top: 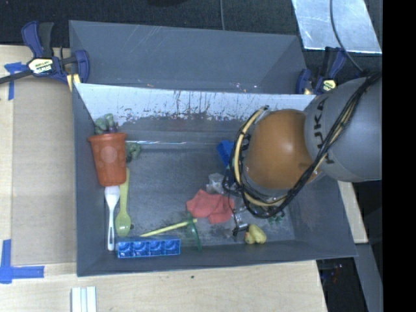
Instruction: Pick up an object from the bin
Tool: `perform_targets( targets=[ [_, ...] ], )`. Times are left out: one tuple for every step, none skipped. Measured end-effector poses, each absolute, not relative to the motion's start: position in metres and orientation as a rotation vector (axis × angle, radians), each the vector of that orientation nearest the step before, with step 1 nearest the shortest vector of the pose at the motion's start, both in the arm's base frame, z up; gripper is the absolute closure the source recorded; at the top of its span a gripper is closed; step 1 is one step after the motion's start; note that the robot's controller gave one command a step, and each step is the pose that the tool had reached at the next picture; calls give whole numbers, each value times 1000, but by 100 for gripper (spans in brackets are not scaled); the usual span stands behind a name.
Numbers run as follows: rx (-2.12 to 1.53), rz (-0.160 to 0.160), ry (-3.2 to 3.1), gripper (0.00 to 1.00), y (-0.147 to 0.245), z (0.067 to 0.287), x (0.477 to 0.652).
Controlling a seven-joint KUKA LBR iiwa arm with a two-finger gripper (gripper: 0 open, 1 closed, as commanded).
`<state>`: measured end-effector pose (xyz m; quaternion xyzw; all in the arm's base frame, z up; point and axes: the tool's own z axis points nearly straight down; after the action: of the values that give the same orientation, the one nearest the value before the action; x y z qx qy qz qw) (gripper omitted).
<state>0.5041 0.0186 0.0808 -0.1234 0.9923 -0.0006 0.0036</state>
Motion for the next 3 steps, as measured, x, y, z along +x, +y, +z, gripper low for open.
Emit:
perform_targets(
  targets=[
    [-370, 2, 3098, 100, 19, 72, 540],
    [-370, 2, 3099, 100, 19, 72, 540],
    [-304, 4, 3112, 100, 17, 138, 533]
  ],
)
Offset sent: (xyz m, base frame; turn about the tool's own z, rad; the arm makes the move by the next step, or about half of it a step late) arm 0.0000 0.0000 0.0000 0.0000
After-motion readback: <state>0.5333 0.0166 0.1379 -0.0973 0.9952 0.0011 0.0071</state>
